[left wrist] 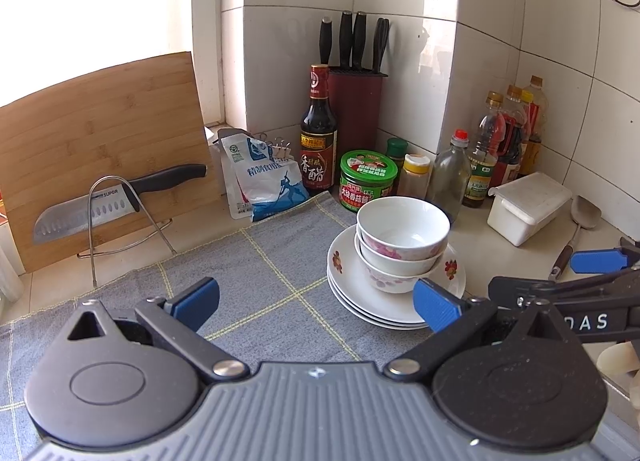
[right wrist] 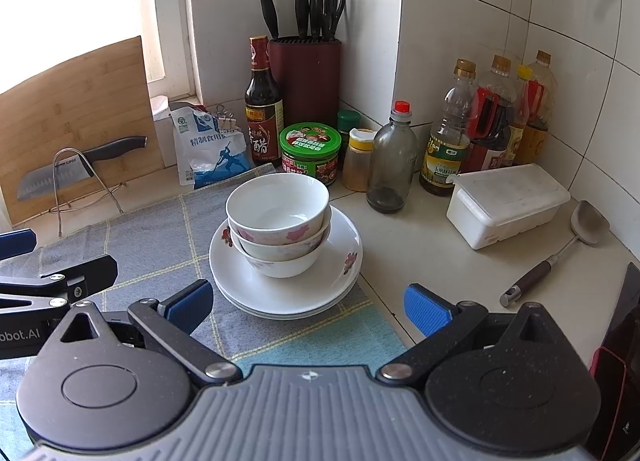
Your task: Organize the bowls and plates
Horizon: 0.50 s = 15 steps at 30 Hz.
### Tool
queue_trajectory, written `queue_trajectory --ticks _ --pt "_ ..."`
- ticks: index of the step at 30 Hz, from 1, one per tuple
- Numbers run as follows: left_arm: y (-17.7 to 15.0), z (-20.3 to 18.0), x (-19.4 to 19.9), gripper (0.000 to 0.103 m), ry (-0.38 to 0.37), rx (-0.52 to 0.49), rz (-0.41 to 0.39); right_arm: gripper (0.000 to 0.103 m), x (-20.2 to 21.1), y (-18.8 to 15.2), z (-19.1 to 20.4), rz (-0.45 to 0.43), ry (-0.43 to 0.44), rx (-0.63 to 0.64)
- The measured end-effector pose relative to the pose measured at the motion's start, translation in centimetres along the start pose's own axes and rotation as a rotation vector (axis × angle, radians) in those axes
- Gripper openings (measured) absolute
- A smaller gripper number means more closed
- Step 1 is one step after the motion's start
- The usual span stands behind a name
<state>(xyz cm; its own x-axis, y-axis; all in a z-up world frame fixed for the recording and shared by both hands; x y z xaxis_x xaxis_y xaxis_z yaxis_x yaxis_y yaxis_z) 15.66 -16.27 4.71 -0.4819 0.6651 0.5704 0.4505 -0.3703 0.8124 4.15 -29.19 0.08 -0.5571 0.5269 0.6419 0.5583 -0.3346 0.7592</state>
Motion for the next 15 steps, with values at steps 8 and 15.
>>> queue_trajectory --ticks 8,15 --pt "0.03 0.00 -0.01 0.102 0.004 0.000 -0.004 0.103 0.18 0.17 0.04 -0.006 -0.003 0.010" --pt "0.02 0.06 0.03 0.102 0.007 0.000 -0.004 0.103 0.25 0.27 0.13 -0.009 -0.007 0.015"
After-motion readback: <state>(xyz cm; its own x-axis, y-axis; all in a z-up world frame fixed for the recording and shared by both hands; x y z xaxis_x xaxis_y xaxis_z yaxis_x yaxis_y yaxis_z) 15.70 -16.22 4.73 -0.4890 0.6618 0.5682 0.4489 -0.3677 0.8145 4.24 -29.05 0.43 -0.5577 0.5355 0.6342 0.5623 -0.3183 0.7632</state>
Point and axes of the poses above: each gripper's, at about its wrist camera, not at the fingertips, and x roughly against the way its jaws point, z to its left, y to its top, the point moved 6 cm from there along -x, roughly the way its jaws point, and after that the axes turned 10 degrees about -y, right-handed, at the moved point
